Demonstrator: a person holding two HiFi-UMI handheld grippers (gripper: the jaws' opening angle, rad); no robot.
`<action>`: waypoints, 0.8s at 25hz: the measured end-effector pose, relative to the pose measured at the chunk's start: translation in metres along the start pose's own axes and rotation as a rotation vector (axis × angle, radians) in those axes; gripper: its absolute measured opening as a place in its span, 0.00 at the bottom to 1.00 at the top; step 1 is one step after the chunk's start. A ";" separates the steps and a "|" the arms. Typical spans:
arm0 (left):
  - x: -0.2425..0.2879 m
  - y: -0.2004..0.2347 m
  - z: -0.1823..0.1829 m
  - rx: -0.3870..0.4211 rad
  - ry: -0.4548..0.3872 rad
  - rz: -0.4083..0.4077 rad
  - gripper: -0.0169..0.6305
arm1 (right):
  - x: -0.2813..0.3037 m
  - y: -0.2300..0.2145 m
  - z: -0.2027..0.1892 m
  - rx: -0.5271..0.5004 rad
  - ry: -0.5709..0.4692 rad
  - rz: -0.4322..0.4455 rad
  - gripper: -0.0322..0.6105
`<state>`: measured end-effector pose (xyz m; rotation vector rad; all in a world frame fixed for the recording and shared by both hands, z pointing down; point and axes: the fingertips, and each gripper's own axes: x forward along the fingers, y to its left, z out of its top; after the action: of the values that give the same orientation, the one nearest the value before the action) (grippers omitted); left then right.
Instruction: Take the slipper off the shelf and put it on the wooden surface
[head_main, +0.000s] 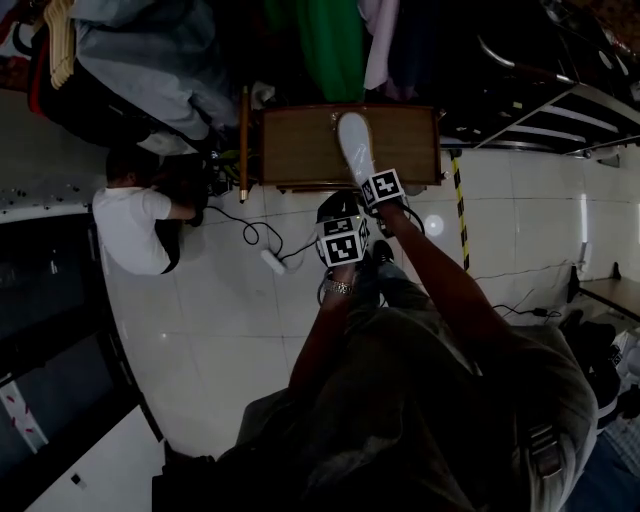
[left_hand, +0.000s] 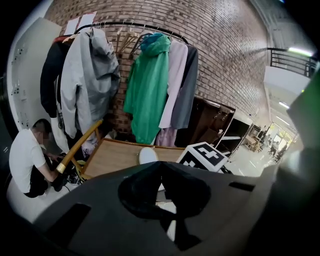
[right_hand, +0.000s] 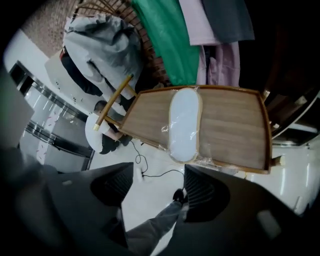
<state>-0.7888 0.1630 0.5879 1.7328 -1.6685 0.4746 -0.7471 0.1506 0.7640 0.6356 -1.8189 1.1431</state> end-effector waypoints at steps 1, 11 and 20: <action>0.001 -0.003 0.004 -0.004 0.006 -0.005 0.03 | -0.010 -0.003 0.001 -0.010 -0.016 -0.012 0.53; 0.011 -0.038 0.047 -0.075 0.113 -0.106 0.03 | -0.129 0.008 0.046 -0.005 -0.254 -0.048 0.12; -0.006 -0.062 0.069 0.038 0.055 -0.104 0.03 | -0.194 0.030 0.055 -0.118 -0.395 -0.098 0.09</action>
<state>-0.7427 0.1169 0.5217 1.8071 -1.5319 0.5038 -0.6968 0.1097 0.5709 0.9196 -2.1401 0.8805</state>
